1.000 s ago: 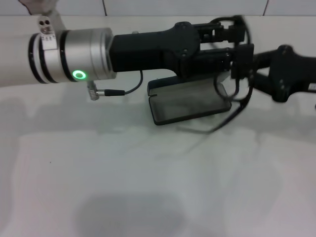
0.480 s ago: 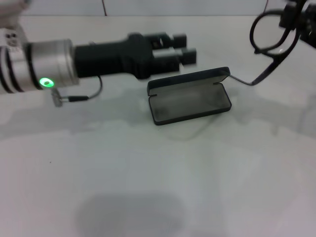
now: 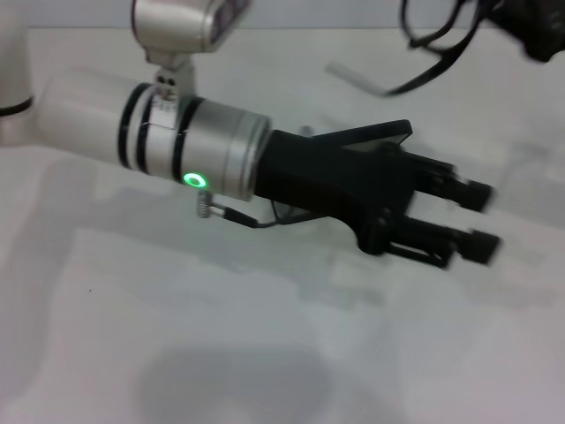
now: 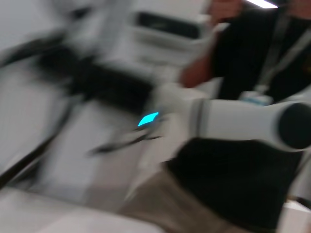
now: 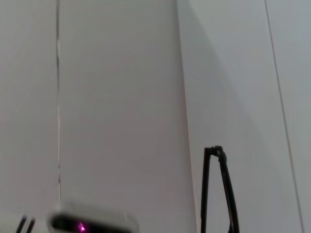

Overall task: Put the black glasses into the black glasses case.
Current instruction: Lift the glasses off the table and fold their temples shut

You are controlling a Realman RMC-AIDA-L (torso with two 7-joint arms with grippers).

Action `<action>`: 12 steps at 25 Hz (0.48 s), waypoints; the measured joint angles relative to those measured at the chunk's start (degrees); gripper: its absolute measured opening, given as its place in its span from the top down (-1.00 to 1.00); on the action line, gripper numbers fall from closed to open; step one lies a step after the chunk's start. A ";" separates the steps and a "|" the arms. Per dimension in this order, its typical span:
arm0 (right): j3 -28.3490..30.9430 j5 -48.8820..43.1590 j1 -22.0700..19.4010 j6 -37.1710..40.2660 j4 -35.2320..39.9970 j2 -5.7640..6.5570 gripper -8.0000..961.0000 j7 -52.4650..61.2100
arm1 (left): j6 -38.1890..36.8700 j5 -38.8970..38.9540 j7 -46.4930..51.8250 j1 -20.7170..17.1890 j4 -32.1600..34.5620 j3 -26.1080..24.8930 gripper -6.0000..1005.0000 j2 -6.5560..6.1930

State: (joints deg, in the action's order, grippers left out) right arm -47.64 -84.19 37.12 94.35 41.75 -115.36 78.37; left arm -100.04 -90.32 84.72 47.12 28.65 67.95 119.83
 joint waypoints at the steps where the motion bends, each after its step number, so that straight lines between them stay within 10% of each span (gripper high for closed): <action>1: -1.56 -0.10 0.08 -1.09 -0.11 0.08 0.79 -0.03 | -0.56 1.50 -0.05 0.46 0.06 1.49 -0.24 -0.03; 12: -6.66 -4.20 -0.30 -1.12 -1.60 1.07 0.79 0.66 | -0.91 5.14 -1.29 -1.35 1.44 -0.73 -0.24 -1.11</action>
State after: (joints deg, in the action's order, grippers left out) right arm -54.29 -88.39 36.82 93.24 40.15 -114.29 79.03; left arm -100.95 -85.18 83.44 45.77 30.09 67.22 118.72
